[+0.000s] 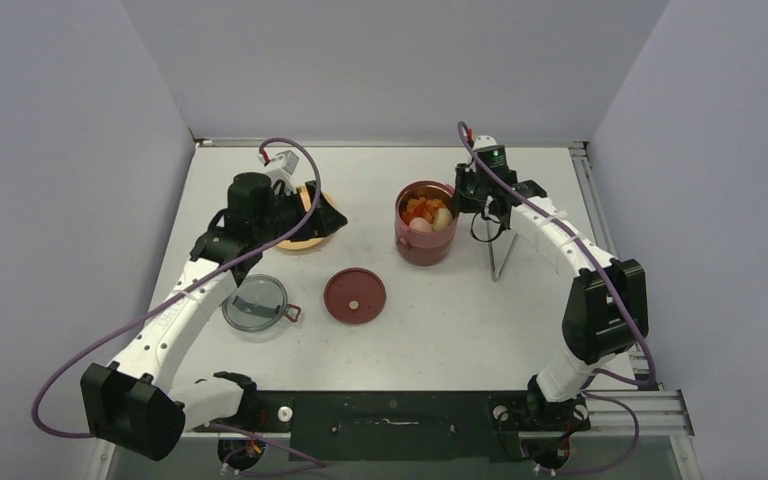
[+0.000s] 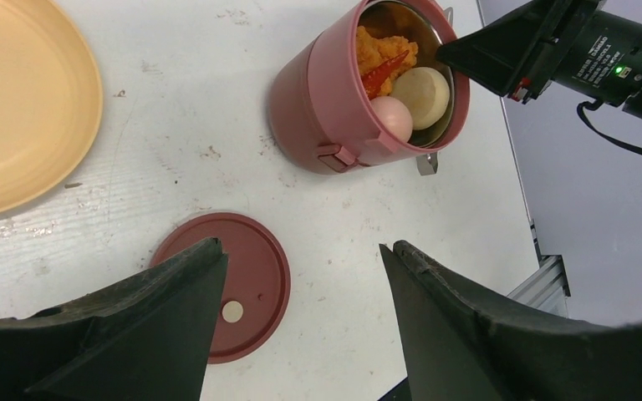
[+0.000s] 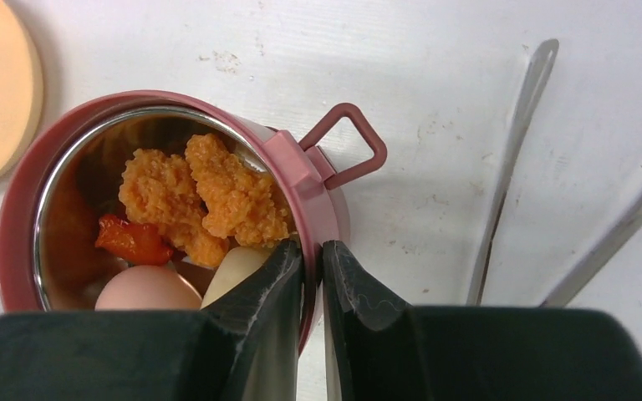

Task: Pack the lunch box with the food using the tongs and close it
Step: Close the fastener on the packing box.

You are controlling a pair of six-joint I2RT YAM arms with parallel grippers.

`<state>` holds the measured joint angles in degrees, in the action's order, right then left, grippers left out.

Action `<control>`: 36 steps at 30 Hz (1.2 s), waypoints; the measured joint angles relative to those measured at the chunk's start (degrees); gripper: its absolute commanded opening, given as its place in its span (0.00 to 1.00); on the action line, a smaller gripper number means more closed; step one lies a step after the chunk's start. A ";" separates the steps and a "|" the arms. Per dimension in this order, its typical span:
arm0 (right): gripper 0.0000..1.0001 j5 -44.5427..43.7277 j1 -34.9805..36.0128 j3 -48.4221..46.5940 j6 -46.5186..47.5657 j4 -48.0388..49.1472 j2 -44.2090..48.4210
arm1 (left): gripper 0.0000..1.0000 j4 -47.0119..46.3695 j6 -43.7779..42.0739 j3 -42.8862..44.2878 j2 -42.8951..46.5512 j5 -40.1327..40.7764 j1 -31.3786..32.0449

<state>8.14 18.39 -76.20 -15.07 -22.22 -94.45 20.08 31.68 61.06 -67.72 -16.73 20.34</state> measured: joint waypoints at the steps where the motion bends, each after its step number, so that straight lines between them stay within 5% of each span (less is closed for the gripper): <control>1: 0.07 -1.16 0.44 -0.37 -0.85 -1.01 0.00 | 0.71 0.42 -0.42 -0.04 0.13 -0.33 -0.35; 12: 0.09 -19.39 8.20 -2.19 -14.53 -9.66 0.37 | 0.71 2.01 -2.82 -1.49 1.18 -3.85 -3.32; 17: 0.31 -23.52 10.99 1.57 -21.75 -9.68 3.48 | 0.71 2.08 -3.58 -1.68 1.31 -5.53 -3.76; 28: 0.62 -26.40 19.41 4.85 -29.57 -15.78 11.13 | 0.70 2.64 -4.44 -1.64 2.51 -6.56 -4.00; 31: 0.67 -27.08 18.93 4.24 -29.16 -17.35 13.14 | 0.71 3.52 -4.74 -0.96 2.43 -4.31 -2.05; 36: 0.68 -24.90 12.48 2.86 -25.83 -17.40 16.13 | 0.71 4.15 -5.55 5.77 -1.05 3.21 9.88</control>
<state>-16.75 30.87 -73.34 -40.91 -39.62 -78.32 24.23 26.13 66.83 -68.77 -13.52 30.22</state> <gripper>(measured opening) 0.674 0.706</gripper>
